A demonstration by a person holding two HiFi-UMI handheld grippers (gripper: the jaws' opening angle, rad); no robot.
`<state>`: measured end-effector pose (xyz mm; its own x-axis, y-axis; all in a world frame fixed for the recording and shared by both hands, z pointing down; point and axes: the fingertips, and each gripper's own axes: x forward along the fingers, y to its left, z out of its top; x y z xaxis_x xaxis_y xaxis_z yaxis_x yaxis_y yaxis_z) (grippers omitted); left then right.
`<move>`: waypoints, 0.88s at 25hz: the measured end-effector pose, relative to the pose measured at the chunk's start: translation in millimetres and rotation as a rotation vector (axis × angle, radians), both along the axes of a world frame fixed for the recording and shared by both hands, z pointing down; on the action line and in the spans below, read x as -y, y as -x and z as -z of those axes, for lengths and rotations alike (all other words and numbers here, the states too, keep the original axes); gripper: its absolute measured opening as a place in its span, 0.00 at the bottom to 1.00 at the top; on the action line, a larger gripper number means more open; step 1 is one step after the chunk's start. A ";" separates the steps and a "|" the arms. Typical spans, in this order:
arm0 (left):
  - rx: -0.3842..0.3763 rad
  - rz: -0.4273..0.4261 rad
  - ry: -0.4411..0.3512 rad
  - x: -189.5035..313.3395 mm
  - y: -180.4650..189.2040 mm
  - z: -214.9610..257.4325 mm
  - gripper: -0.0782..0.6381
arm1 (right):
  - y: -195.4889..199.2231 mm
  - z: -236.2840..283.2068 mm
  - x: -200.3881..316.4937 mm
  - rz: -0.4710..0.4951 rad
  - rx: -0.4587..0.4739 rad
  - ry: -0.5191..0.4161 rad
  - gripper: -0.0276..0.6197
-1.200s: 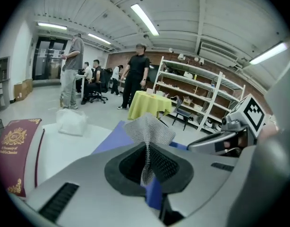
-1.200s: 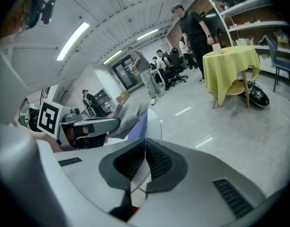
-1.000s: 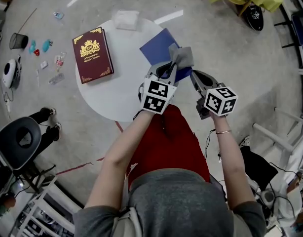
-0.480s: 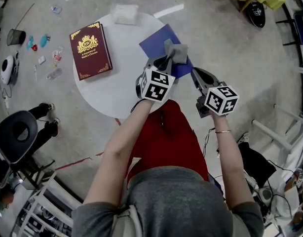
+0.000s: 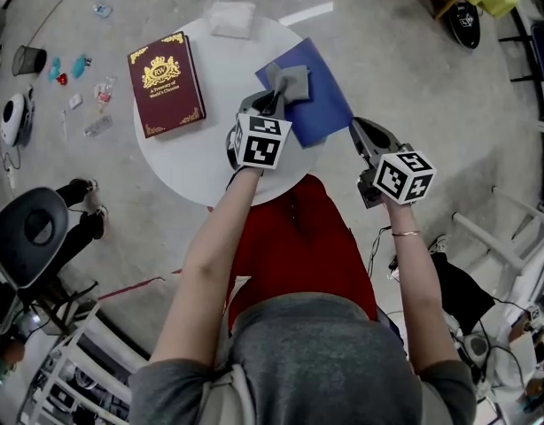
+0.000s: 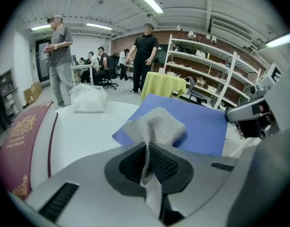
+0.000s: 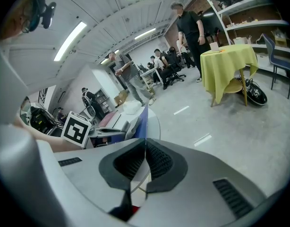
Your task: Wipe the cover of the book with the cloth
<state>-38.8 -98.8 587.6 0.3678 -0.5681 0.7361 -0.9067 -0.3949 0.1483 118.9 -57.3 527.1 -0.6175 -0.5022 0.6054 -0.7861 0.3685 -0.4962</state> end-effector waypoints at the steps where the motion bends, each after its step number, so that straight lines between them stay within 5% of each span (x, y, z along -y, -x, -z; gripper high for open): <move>1: 0.008 0.011 0.003 -0.7 6.4 -2.1 0.14 | 0.1 -0.3 -0.2 0.000 -0.002 0.000 0.09; 12: 0.046 0.099 -0.012 -11.9 44.7 4.1 0.14 | 1.3 3.3 -0.5 0.002 -0.010 -0.005 0.09; 22: -0.135 0.056 -0.119 -27.9 -0.5 66.6 0.14 | 2.1 4.2 -0.7 0.000 -0.007 -0.012 0.09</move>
